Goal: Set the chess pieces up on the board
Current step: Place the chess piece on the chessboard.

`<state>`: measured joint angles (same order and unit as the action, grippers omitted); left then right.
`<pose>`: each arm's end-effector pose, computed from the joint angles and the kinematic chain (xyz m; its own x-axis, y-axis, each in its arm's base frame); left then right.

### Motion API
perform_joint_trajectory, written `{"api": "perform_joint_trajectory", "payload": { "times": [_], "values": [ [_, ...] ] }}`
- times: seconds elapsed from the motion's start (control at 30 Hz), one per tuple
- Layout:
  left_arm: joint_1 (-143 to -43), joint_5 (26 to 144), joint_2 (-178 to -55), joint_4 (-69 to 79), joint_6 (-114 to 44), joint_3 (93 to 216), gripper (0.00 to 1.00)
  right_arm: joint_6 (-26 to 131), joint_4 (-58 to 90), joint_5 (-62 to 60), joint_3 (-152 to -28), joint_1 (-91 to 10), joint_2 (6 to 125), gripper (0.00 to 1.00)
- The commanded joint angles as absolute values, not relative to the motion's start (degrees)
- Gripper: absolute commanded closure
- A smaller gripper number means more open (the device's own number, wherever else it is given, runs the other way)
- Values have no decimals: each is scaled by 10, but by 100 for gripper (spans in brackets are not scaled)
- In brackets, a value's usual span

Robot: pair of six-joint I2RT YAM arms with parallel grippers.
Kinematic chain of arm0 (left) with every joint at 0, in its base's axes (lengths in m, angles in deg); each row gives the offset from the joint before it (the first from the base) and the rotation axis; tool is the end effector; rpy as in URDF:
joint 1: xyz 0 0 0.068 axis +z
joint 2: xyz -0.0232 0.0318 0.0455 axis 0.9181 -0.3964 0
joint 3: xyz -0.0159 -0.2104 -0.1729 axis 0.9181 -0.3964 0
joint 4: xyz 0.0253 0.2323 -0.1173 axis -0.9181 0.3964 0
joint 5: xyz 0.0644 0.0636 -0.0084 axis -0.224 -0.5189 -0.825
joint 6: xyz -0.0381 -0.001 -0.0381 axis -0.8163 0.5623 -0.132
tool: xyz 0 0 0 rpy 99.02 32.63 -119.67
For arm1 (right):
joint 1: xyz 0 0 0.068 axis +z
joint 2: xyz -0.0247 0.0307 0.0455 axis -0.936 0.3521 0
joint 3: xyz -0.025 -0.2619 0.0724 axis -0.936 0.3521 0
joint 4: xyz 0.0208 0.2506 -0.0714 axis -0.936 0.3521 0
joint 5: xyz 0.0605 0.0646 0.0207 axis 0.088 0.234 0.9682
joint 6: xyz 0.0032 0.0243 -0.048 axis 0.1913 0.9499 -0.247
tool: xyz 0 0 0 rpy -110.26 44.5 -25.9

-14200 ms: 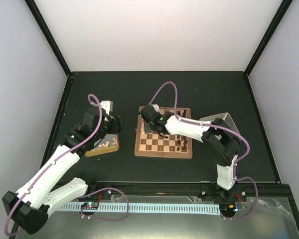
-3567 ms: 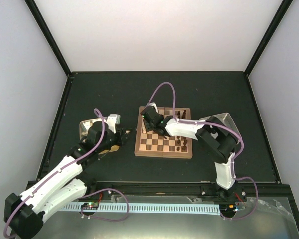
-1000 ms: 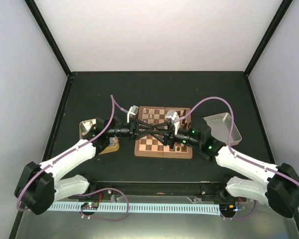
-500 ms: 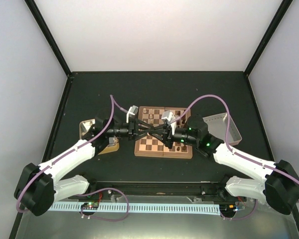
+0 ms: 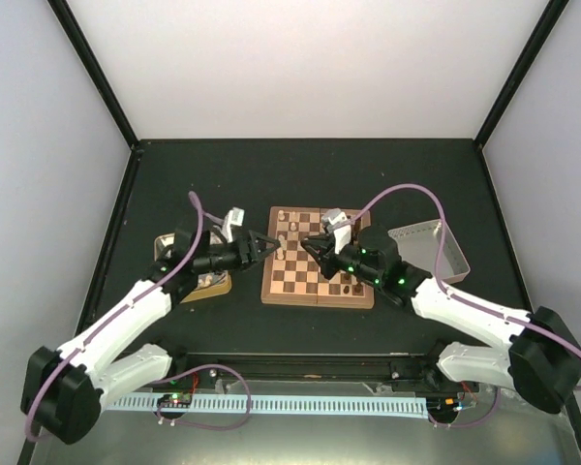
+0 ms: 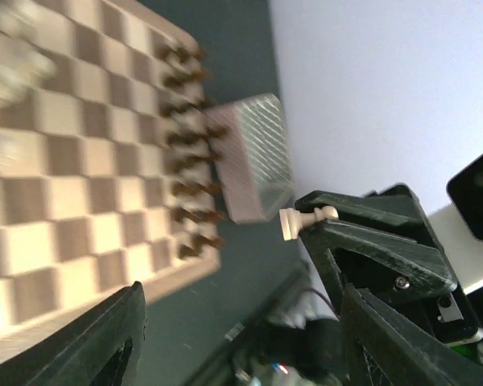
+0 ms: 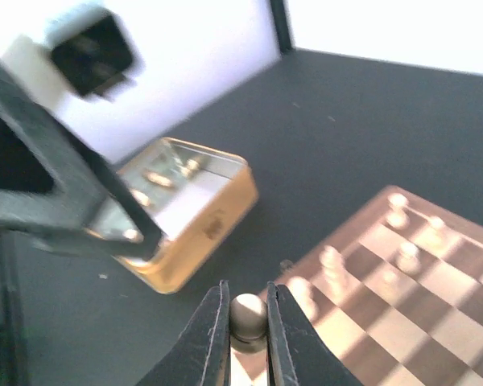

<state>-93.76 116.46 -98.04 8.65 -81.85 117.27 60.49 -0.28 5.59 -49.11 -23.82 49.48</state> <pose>0.1843 -0.1200 0.2571 -0.9316 -0.2570 -0.2571 0.1495 0.3736 -0.9155 0.1731 0.1894 0.2533 -0.3865 -0.0475 -0.9211 -0.7895 0.5334 0.3038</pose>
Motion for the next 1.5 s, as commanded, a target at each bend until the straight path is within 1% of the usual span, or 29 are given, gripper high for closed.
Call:
{"api": "perform_joint_trajectory", "payload": {
  "times": [0.0, 0.17, 0.33, 0.67, 0.87, 1.07, 1.2, 1.3, 1.47],
  "values": [
    [-912, 979, -915, 241, -722, 1188, 32, 634, 34, -77, -490, -237, 543, 94],
    [-909, 860, -847, 289, -679, 1179, 32, 646, 50, -126, -537, -229, 643, 94],
    [-905, 805, -800, 313, -640, 1180, 31, 652, 72, -138, -602, -221, 744, 94],
    [-901, 809, -801, 326, -615, 1183, 30, 665, 109, -179, -683, -214, 851, 93],
    [-899, 813, -809, 326, -609, 1180, 30, 665, 112, -164, -707, -211, 884, 90],
    [-898, 815, -812, 327, -603, 1179, 30, 681, 141, -200, -734, -210, 907, 92],
    [-898, 815, -813, 326, -603, 1177, 30, 684, 150, -199, -737, -210, 912, 92],
    [-897, 816, -813, 326, -603, 1177, 30, 690, 155, -188, -738, -210, 909, 88],
    [-897, 819, -816, 325, -603, 1177, 30, 706, 161, -174, -733, -210, 879, 73]
  ]
}}
